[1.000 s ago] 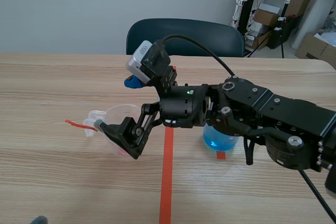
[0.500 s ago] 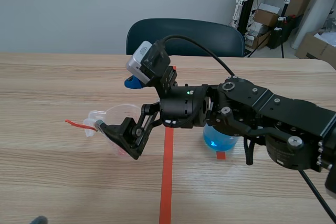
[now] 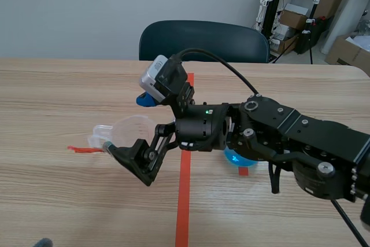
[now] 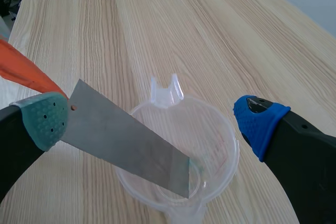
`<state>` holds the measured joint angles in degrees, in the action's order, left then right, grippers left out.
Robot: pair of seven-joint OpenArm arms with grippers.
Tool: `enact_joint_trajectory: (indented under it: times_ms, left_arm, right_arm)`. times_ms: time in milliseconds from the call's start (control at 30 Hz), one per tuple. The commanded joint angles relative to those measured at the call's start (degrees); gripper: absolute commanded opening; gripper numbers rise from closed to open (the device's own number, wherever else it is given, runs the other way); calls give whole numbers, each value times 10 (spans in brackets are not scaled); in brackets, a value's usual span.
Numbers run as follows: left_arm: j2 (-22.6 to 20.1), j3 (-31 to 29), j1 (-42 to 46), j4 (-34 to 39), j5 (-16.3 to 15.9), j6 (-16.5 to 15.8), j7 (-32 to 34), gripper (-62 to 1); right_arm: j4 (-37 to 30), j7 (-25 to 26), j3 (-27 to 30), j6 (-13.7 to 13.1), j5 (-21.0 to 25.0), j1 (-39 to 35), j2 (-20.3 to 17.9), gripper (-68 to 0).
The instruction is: Do the redox reaction experiment. put the plate into the left beaker
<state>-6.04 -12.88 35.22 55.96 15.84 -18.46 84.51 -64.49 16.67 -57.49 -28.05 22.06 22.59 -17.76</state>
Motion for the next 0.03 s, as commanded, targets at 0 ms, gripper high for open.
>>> enact_joint_trajectory:
  times_ms: [0]
  left_arm:
    - [-3, -1, -2, 7, -4, -1, 10, 14]
  right_arm:
    - [-5, 6, 0, 4, 2, 9, 3, 4]
